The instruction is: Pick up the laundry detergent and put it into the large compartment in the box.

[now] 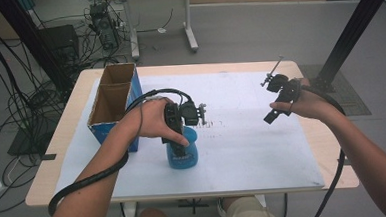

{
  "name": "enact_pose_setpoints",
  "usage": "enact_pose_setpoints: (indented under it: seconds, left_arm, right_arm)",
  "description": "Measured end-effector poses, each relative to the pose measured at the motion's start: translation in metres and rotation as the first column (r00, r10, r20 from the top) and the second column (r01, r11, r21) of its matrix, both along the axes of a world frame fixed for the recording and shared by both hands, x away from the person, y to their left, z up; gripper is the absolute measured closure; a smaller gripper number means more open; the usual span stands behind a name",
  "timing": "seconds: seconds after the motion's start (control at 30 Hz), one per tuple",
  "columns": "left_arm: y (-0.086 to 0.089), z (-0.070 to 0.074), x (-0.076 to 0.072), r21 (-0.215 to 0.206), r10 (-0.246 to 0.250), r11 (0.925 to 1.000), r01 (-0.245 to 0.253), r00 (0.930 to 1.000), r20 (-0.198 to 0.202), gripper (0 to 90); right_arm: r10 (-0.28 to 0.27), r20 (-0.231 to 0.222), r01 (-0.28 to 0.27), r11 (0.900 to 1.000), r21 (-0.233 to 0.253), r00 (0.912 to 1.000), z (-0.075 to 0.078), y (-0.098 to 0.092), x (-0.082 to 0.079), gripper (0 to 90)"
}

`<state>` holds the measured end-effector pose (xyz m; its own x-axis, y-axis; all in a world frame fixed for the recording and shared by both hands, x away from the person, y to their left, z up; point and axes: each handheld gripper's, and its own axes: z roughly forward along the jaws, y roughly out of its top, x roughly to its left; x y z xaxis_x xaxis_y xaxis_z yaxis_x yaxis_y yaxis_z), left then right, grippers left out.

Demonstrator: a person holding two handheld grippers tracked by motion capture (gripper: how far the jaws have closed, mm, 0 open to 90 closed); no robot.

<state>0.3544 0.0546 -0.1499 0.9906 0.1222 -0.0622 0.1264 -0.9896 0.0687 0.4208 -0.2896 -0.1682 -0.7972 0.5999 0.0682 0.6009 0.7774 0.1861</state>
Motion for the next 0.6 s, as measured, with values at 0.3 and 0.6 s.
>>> enact_pose_setpoints:
  seconds: [0.3,0.6]
  left_arm:
    - [-0.0001,-0.0002,0.0000,-0.001,0.002,1.0000,-0.002,1.0000,-0.001,5.7]
    - [0.0002,-0.0004,-0.0001,0.000,-0.002,1.0000,0.002,1.0000,-0.001,5.7]
  right_arm:
    - [-0.002,0.002,0.002,1.000,0.001,1.0000,0.0003,-0.0007,-0.0006,6.5]
    - [0.001,0.000,-0.001,1.000,-0.003,1.0000,0.0010,0.0007,0.0000,6.5]
